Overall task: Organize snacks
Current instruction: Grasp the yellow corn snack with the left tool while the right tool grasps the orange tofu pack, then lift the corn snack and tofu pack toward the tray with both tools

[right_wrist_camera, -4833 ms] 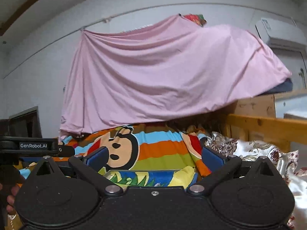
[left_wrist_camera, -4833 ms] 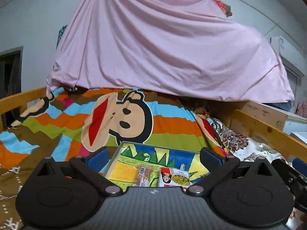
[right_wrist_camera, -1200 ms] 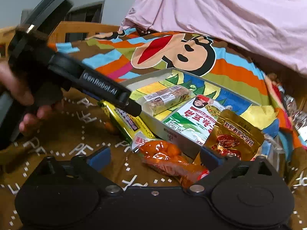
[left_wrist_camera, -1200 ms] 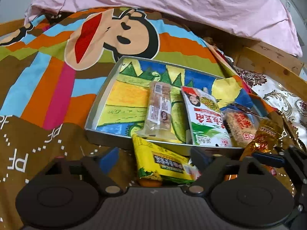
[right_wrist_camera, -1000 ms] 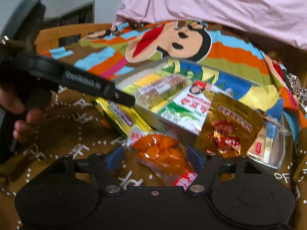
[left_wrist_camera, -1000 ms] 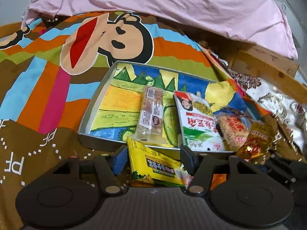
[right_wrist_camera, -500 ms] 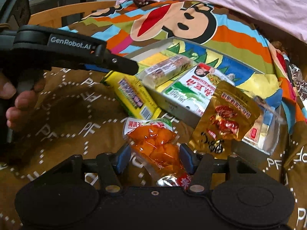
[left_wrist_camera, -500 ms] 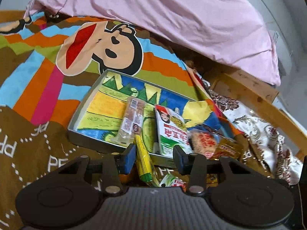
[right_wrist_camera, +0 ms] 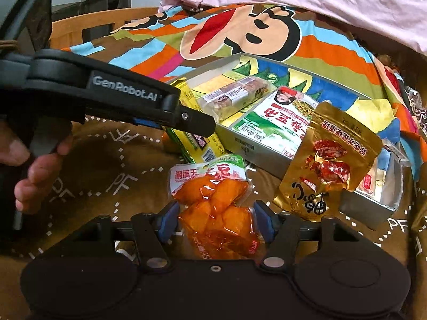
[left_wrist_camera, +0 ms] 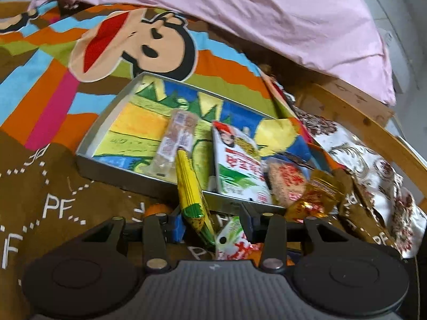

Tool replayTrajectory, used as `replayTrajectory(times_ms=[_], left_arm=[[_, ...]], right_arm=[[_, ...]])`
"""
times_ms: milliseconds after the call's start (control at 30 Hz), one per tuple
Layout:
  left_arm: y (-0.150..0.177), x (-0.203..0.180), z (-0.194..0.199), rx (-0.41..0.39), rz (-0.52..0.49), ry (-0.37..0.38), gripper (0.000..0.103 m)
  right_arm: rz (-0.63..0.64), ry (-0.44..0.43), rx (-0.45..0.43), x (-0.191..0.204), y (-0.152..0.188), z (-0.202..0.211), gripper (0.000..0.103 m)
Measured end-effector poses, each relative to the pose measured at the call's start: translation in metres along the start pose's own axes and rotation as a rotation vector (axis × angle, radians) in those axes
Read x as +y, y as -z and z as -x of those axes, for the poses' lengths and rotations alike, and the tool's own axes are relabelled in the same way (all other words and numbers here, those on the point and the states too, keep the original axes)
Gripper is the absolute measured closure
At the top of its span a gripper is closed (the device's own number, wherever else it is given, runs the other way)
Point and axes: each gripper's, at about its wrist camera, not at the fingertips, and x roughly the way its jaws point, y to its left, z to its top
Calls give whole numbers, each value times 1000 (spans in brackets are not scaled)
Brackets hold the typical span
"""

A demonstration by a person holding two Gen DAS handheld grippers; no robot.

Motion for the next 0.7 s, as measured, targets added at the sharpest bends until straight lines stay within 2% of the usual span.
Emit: replayTrajectory(times_ms=[67, 167, 233, 333, 700], left_arm=[[1, 2, -1, -3, 8, -25, 60], [4, 5, -4, 4, 7, -77, 77], [7, 6, -5, 1, 16, -85, 77], [6, 3, -2, -3, 7, -97, 78], [1, -15, 31, -54, 11, -148, 87]], right_arm=[[8, 5, 3, 2, 1, -2, 35], [17, 8, 9, 4, 0, -3, 36], [27, 11, 12, 6, -1, -4, 41], [43, 28, 11, 11, -2, -3, 43], [203, 112, -33, 40, 2, 27, 45]])
